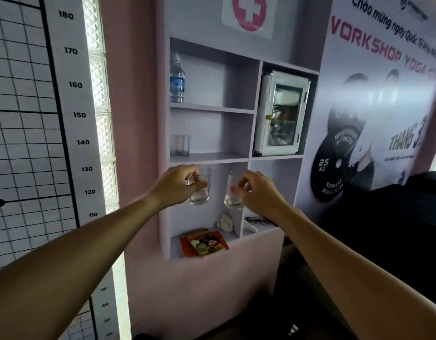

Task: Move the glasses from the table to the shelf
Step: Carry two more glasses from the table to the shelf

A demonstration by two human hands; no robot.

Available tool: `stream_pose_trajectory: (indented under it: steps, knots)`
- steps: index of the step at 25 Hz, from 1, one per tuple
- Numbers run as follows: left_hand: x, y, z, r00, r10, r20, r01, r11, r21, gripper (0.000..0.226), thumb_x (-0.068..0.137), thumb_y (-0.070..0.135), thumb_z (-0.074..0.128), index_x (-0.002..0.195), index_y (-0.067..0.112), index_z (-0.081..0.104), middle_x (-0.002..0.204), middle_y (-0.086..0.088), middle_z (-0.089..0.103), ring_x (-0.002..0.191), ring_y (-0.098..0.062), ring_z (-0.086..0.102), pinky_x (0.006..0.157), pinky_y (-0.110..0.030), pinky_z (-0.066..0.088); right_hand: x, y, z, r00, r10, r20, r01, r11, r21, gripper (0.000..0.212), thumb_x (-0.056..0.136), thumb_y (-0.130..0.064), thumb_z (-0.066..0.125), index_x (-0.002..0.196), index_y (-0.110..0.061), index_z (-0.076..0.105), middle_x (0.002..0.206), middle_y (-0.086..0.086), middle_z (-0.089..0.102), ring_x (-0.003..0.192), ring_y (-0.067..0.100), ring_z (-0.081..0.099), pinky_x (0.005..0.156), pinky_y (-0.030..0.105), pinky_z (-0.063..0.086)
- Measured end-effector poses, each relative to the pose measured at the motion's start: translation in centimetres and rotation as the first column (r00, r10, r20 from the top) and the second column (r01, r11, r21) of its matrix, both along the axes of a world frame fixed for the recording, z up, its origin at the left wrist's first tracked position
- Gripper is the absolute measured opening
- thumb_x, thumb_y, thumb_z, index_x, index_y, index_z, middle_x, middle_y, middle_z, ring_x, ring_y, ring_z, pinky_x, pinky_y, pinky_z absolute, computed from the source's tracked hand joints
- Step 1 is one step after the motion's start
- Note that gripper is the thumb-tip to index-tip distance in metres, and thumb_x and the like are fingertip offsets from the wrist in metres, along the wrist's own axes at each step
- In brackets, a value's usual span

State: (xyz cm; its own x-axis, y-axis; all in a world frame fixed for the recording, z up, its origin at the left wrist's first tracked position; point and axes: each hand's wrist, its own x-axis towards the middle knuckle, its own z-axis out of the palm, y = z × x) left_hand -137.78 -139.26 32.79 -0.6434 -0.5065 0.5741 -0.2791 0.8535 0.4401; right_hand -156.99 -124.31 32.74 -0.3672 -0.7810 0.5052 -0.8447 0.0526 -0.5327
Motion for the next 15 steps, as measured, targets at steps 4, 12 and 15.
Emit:
stream_pose_trajectory:
  steps: [4, 12, 15]
  knots:
    - [-2.5, -5.5, 0.0, 0.998, 0.051, -0.024, -0.051, 0.999, -0.013, 0.017, 0.087, 0.039, 0.070, 0.076, 0.032, 0.061, 0.082, 0.013, 0.066, 0.082, -0.014, 0.062, 0.074, -0.034, 0.047, -3.1, -6.8, 0.0, 0.999, 0.038, -0.020, -0.038, 0.999, -0.035, 0.021, 0.085, -0.036, 0.069, 0.073, -0.028, 0.055, 0.086, -0.002, 0.059, 0.082, 0.019, 0.056, 0.067, 0.028, 0.038]
    - [-7.2, -13.8, 0.9, 0.969, 0.242, -0.048, -0.244, 0.968, -0.062, 0.022, 0.088, 0.040, 0.070, 0.085, 0.018, 0.065, 0.089, 0.003, 0.070, 0.084, -0.020, 0.065, 0.079, -0.042, 0.054, -9.7, -20.3, 1.4, 0.973, 0.221, -0.072, -0.225, 0.973, -0.056, 0.019, 0.086, -0.040, 0.069, 0.078, -0.026, 0.059, 0.091, 0.000, 0.061, 0.080, 0.015, 0.059, 0.061, 0.026, 0.042]
    - [-9.4, -16.8, 1.4, 0.950, 0.309, -0.052, -0.312, 0.949, -0.054, 0.022, 0.088, 0.043, 0.069, 0.085, 0.021, 0.065, 0.092, 0.004, 0.071, 0.086, -0.019, 0.066, 0.080, -0.044, 0.055, -11.9, -25.1, 2.7, 0.949, 0.304, -0.082, -0.309, 0.949, -0.057, 0.018, 0.086, -0.038, 0.069, 0.081, -0.024, 0.061, 0.094, 0.001, 0.060, 0.081, 0.014, 0.058, 0.063, 0.025, 0.041]
